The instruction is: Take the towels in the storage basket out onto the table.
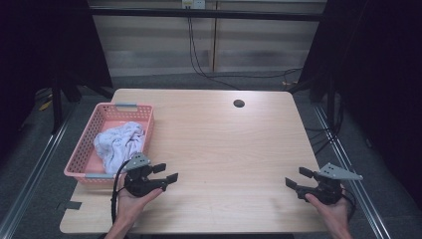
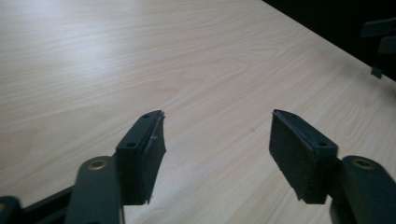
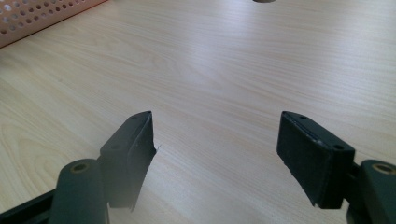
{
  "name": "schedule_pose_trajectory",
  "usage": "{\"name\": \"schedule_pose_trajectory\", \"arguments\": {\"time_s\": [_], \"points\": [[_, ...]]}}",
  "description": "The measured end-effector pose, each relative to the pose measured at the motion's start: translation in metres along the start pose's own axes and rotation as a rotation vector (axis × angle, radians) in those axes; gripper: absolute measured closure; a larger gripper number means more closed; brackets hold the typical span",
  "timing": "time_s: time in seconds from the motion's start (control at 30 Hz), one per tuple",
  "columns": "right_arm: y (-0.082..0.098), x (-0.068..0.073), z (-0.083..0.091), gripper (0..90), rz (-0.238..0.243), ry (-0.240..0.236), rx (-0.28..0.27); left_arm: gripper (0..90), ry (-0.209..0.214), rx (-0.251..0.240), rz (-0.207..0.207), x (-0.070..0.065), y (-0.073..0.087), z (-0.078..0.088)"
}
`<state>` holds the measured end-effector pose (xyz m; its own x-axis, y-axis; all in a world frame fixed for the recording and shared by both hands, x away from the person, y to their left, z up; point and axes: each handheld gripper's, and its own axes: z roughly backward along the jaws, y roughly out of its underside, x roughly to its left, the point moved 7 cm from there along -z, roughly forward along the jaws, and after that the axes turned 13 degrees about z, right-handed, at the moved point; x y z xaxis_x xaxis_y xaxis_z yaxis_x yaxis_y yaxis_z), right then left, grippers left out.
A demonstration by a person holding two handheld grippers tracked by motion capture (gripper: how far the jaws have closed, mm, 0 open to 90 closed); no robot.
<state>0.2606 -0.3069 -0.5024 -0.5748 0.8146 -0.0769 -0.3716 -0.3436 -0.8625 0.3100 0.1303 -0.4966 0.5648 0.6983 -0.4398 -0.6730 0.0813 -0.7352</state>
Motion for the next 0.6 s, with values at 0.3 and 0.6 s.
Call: {"name": "schedule_pose_trajectory", "arguments": {"time_s": [0.3,0.6], "points": [[0.000,0.003,-0.001,21.7,0.039,-0.008,0.023,34.2,-0.016,-0.024,0.011,0.001,-0.001,0.010],[-0.002,0.006,0.000,20.2,0.046,-0.009,0.025,31.6,0.028,-0.025,0.061,-0.011,0.003,0.035]]}}
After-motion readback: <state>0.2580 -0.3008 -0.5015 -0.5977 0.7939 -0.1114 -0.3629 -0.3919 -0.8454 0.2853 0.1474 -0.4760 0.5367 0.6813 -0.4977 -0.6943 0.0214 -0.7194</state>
